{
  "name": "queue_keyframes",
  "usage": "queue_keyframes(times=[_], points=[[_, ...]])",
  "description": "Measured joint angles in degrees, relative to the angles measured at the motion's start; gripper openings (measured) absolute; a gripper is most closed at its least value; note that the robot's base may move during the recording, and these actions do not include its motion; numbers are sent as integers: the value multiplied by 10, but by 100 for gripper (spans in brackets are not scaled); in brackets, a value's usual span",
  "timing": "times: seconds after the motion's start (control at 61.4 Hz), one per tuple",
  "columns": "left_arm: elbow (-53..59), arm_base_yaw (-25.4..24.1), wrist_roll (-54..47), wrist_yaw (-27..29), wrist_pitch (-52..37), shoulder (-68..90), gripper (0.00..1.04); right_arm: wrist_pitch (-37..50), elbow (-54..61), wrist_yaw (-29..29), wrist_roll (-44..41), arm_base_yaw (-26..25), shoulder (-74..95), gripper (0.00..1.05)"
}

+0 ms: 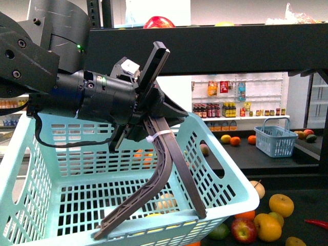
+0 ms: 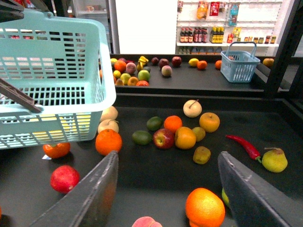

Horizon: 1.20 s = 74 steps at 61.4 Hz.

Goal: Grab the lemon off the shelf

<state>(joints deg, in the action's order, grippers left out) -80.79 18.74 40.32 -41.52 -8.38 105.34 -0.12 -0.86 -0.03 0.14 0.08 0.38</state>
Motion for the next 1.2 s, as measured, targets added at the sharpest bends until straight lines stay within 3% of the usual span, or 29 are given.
queue_keyframes(times=[0.195,0.293,0.423,0.472,0.651,0.749,0.928,1.205], points=[[0,0,0,0,0,0,10,0,0,0,0,0,0,99],[0,0,1,2,-1,0,10,0,0,0,0,0,0,97],[12,6,109,148,-87,0,10,0,0,0,0,0,0,97],[12,1,129,174,-97,0,10,0,0,0,0,0,0,97],[12,-42,206,238,-122,0,10,0,0,-1,0,0,0,97],[12,-91,264,283,-141,-2,10,0,0,0,0,0,0,97],[12,-183,298,280,-148,-5,10,0,0,-1,0,0,-1,97],[11,-276,328,253,-148,-5,10,0,0,0,0,0,-1,97]])
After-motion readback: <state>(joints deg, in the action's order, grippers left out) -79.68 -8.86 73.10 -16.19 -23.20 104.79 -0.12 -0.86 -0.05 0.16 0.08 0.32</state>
